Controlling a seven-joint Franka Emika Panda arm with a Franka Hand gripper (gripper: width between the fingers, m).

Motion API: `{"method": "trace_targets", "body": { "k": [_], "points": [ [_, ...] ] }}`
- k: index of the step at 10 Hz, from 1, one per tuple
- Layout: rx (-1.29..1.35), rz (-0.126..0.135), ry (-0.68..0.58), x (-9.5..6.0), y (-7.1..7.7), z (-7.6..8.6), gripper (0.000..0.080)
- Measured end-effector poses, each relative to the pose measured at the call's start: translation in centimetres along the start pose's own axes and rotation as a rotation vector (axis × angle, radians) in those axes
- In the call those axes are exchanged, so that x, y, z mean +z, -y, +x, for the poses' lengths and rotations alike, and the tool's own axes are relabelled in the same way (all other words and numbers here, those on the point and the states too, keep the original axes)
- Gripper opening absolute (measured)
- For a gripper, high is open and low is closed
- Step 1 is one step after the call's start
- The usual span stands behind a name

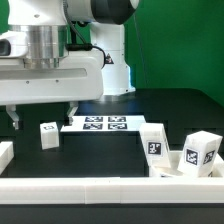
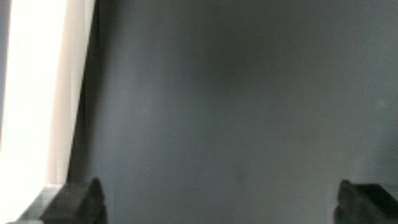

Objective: Assemble stool

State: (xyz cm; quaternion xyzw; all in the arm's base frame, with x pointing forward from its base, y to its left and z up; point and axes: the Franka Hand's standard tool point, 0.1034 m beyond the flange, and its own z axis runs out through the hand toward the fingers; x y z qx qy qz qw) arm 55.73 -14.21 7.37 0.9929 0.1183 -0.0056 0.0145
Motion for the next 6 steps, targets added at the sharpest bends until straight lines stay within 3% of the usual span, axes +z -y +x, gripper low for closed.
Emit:
{"method": "trace_targets", "body": {
  "k": [2,4,6],
  "points": [
    [0.005,0.005,0.009,0.4,-0.2,-0.7,0.0649],
    [0.033,-0.008,0.019,2.1,0.4,-4.6,0.0649],
    [0.039,-0.007,0.029,2.3,0.5,-5.0,0.0649]
  ]
}}
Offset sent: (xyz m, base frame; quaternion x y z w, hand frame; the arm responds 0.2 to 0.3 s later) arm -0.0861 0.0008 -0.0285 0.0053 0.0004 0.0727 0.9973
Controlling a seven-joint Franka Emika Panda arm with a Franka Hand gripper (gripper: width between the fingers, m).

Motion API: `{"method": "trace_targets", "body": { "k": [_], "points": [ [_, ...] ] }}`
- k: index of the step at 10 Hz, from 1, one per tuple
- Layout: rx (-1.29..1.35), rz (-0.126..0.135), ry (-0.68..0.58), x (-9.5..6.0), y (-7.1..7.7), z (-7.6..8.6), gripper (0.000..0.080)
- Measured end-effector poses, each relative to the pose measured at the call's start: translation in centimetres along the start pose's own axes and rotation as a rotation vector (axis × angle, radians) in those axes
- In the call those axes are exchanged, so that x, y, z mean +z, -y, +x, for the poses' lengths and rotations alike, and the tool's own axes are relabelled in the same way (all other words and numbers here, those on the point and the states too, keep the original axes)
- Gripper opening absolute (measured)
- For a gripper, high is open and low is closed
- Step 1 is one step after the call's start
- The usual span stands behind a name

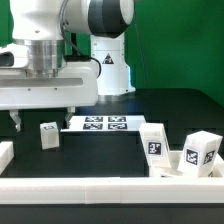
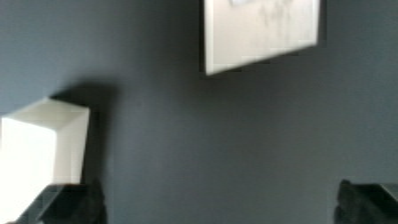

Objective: Assemble stool

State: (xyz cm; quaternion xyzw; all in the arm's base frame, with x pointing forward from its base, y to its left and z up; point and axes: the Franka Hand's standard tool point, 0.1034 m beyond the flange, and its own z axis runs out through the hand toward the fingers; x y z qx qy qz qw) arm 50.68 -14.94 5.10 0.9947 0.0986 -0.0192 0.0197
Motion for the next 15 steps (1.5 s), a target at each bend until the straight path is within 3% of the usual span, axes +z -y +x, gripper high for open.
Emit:
{"method": "trace_targets", "body": {
  "k": [2,4,5,7,8,9,10,13,14,15],
  "points": [
    [0.008,0.013,0.019,0.1,0.3,-0.1,0.0649],
    [0.023,0.048,0.134,0.3,1.2,-0.4,0.0649],
    [0.037,0.040,0.178,0.5,1.0,-0.1,0.0649],
    [0.061,-0.002,0.280,0.7,0.9,-0.5,0.0649],
    [0.069,0.003,0.331,0.5,0.8,-0.6,0.0649],
    [0.076,0.016,0.374,0.4,0.6,-0.8,0.0649],
    [0.081,0.048,0.460,0.0,0.9,-1.3,0.0649],
    [0.083,0.086,0.633,0.3,1.5,-1.7,0.0649],
    [0.081,0.089,0.674,0.7,1.5,-1.6,0.0649],
    [0.071,0.055,0.744,0.9,1.2,-2.2,0.0649]
  ]
}}
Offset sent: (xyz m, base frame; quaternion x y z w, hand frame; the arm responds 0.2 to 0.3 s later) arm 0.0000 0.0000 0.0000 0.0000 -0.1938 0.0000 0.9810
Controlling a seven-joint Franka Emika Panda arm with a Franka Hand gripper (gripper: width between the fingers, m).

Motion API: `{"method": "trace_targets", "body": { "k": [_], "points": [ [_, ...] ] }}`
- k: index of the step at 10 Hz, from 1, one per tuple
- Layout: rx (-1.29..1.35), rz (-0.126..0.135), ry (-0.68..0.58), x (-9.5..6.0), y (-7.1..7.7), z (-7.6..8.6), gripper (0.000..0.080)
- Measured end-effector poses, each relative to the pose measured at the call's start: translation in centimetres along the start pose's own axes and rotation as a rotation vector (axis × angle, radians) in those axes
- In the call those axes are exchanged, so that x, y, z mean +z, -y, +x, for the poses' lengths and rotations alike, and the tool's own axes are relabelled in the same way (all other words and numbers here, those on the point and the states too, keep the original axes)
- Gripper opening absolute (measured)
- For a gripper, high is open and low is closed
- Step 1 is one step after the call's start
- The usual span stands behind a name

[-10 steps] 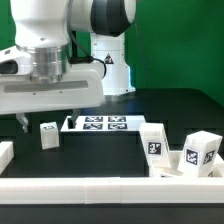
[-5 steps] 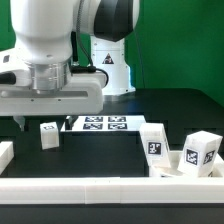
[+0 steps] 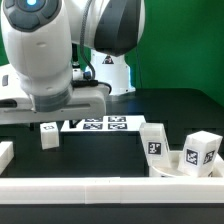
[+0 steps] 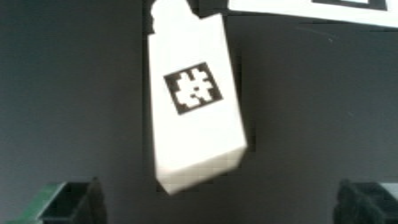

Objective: Assemble stool

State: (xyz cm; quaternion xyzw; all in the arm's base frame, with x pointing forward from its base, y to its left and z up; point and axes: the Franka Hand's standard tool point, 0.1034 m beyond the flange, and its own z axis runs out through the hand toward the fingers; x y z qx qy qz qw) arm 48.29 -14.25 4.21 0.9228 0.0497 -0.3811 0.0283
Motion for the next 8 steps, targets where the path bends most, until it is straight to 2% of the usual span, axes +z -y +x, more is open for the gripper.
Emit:
{"method": "trace_targets", "body": {
  "k": [1,2,3,4,8],
  "points": [
    [0.007,-0.049,0.081,0.5,-0.3,0.0,0.0649],
    [0.017,-0.061,0.153,0.8,-0.2,0.1,0.0649],
    [0.005,-0.067,0.221,0.9,-0.5,0.1,0.0649],
    [-0.016,-0.057,0.249,1.1,-1.1,0.3,0.0649],
    [-0.008,-0.055,0.244,1.4,-1.2,0.4,0.0649]
  ]
}}
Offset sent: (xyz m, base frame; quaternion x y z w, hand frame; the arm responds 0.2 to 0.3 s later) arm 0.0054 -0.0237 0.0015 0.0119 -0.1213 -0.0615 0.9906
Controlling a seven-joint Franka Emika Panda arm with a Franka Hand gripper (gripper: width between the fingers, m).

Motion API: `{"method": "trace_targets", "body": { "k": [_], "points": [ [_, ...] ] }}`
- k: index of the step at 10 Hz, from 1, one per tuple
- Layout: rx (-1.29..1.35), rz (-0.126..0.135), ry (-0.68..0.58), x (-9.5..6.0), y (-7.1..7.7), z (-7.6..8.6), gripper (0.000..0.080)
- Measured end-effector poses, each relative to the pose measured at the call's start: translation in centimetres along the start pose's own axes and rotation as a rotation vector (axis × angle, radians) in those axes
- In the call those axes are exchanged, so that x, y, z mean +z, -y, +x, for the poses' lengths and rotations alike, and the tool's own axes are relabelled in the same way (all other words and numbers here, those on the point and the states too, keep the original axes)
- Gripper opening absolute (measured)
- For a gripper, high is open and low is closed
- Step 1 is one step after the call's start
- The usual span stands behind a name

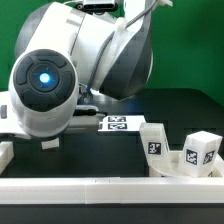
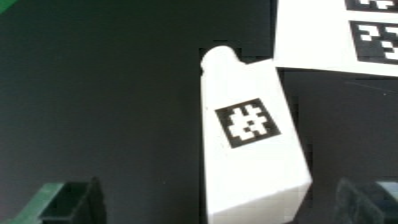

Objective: Assemble stool

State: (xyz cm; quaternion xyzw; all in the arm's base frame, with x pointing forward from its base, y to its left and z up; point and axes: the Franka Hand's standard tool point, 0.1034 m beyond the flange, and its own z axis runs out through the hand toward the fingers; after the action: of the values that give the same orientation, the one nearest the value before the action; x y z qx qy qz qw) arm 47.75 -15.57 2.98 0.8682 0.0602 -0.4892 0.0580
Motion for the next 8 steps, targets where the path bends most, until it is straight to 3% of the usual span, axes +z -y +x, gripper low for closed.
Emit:
{"method": "trace_targets", "body": {
  "k": [8],
  "points": [
    [0.020,-0.028,-0.042,1.9,1.3,1.8,0.0649]
  ]
}}
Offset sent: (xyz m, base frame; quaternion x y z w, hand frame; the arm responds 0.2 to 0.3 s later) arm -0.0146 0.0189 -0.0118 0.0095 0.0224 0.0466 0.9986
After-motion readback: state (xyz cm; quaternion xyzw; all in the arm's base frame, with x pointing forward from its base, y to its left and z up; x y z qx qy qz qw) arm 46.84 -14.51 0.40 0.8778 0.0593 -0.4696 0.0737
